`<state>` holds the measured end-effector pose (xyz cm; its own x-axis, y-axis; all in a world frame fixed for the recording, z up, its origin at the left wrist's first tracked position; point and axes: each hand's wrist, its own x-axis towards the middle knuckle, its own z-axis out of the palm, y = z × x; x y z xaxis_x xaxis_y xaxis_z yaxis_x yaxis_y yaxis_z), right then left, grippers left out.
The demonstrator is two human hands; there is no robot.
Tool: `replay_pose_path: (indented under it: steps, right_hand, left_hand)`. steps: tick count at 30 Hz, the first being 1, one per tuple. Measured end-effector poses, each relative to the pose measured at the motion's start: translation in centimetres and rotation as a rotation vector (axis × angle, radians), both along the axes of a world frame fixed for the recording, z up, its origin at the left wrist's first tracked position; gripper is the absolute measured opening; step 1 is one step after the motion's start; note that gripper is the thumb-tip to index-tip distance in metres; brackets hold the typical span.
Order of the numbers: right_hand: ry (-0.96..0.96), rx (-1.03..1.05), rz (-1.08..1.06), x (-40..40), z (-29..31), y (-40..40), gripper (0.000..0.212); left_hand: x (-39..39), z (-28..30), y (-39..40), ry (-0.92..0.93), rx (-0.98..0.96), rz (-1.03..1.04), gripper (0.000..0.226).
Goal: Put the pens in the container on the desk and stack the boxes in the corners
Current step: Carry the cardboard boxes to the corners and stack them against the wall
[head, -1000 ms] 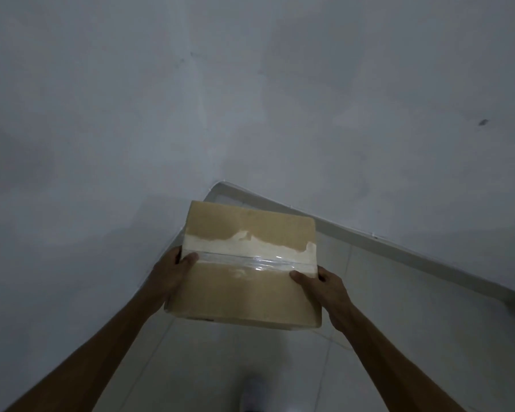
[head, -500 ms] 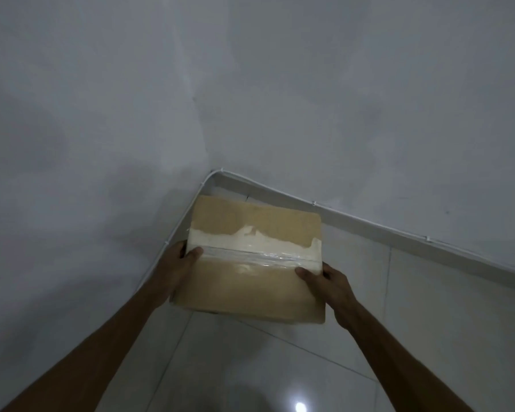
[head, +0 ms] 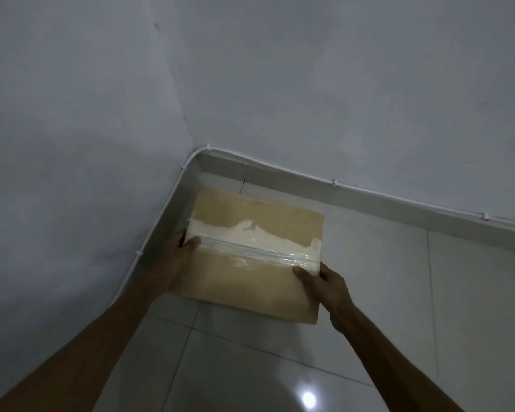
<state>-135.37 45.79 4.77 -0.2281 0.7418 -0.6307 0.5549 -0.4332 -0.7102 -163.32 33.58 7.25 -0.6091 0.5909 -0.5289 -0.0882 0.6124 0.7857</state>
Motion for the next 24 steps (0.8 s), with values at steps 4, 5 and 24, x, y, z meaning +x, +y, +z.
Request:
replay_pose_path:
  steps: [4, 5, 24]
  right_hand:
    - [-0.036, 0.074, -0.018, -1.7, -0.7, -0.8, 0.059]
    - [-0.044, 0.072, -0.022, -2.2, -0.7, -0.9, 0.061]
    - [-0.099, 0.238, 0.377, -1.6, 0.6, -3.7, 0.138]
  left_hand:
    - [-1.0, -1.6, 0.1, -0.020, -0.037, 0.043, 0.035]
    - [-1.0, -1.7, -0.1, -0.001, -0.058, 0.031, 0.038]
    - [1.6, -3.8, -4.2, -0.360, -0.145, 0.582, 0.066]
